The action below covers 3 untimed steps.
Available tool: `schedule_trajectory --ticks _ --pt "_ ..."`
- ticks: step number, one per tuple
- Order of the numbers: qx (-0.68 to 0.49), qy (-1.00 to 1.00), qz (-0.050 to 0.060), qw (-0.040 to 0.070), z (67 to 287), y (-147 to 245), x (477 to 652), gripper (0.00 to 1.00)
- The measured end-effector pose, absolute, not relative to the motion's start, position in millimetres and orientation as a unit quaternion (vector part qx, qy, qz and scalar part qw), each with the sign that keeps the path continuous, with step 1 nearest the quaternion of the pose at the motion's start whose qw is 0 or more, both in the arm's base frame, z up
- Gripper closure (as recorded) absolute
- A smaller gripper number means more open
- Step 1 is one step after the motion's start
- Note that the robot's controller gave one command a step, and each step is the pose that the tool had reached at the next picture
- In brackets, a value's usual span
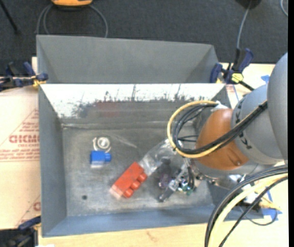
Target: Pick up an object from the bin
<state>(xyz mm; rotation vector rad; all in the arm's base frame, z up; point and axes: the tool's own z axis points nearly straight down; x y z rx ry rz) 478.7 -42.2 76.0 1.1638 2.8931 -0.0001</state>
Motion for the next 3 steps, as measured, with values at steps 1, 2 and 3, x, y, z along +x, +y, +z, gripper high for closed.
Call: schedule_trajectory --ticks 1,2,3 --pt "0.37 0.929 0.003 0.005 76 -38 477.4 1.0" --pt "0.367 0.93 0.0 0.002 92 -39 478.6 1.0" --pt "0.364 0.931 0.001 0.003 134 -39 480.0 1.0"
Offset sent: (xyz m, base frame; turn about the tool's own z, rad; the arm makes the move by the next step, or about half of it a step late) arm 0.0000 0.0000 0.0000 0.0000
